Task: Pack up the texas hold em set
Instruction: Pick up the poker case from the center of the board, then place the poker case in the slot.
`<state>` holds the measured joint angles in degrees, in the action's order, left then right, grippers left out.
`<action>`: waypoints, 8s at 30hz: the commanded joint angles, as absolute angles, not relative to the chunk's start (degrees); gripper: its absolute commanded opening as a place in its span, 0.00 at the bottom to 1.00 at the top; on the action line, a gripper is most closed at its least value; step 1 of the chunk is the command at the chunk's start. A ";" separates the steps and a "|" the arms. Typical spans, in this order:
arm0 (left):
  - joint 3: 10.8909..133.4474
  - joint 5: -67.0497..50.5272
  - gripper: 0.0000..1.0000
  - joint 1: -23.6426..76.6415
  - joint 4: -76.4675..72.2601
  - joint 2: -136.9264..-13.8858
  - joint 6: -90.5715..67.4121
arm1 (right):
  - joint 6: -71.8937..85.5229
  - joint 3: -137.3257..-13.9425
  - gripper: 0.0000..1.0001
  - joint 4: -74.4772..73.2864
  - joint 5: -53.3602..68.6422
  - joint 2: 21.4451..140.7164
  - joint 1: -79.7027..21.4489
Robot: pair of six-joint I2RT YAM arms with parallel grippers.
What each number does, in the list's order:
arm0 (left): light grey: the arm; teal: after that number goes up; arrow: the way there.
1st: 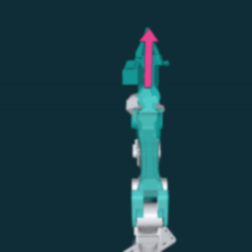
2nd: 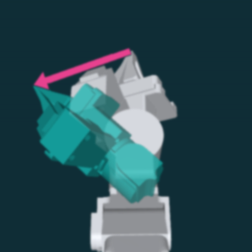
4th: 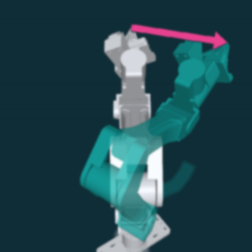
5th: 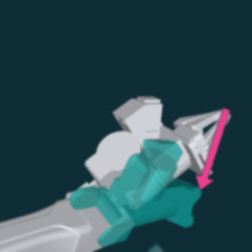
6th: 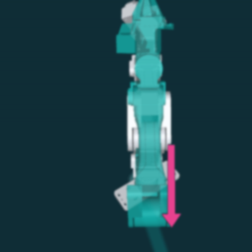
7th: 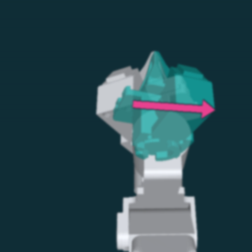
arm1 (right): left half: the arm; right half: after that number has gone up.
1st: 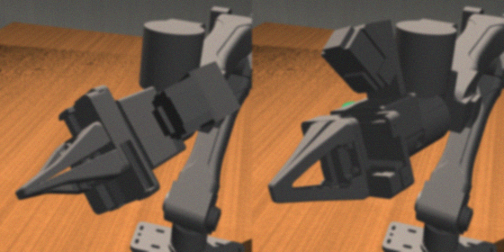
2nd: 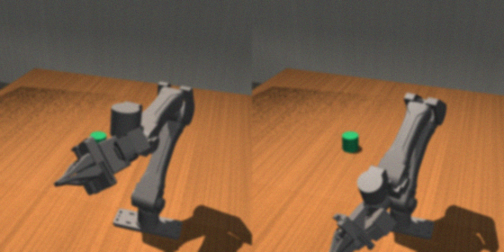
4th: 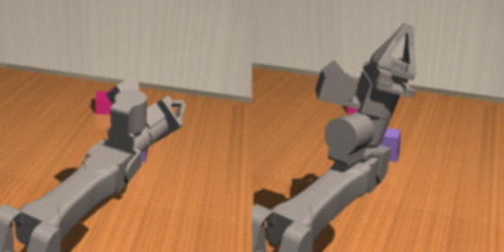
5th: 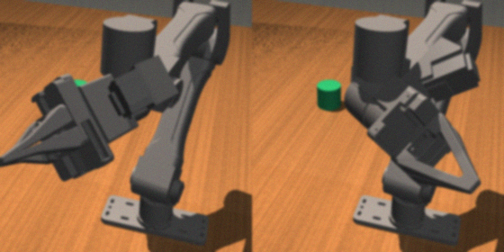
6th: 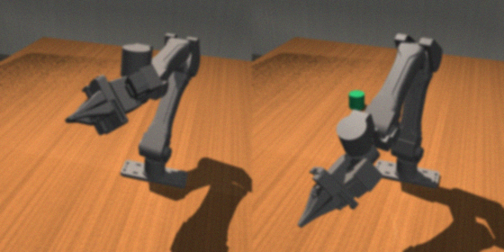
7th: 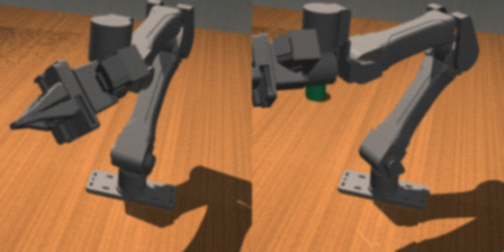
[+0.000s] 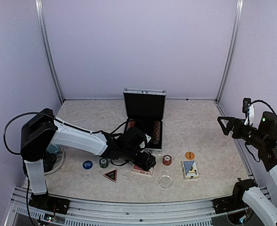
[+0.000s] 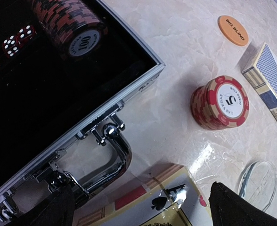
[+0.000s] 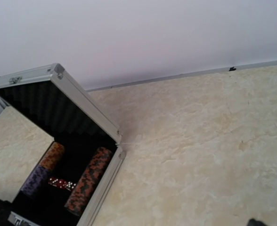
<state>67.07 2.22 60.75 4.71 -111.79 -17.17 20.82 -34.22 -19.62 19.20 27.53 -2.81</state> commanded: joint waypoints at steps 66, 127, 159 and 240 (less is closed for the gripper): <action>55.36 -1.99 0.99 66.92 4.63 -101.22 -23.77 | 21.28 -33.13 0.99 -18.70 19.86 28.08 -2.20; 62.03 11.42 0.99 71.32 8.97 -106.15 -17.84 | 23.29 -30.85 0.99 -16.64 21.36 26.99 -2.19; 65.92 2.51 0.92 68.07 9.02 -113.17 -11.03 | 22.24 -31.28 0.99 -16.74 20.91 28.89 -2.20; 89.17 -0.19 0.57 46.58 16.56 -113.94 37.35 | 22.59 -30.89 0.99 -16.04 21.69 26.42 -2.20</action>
<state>86.08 1.32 46.61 18.50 -111.83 33.26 22.96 -30.79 -17.26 21.93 25.85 -2.81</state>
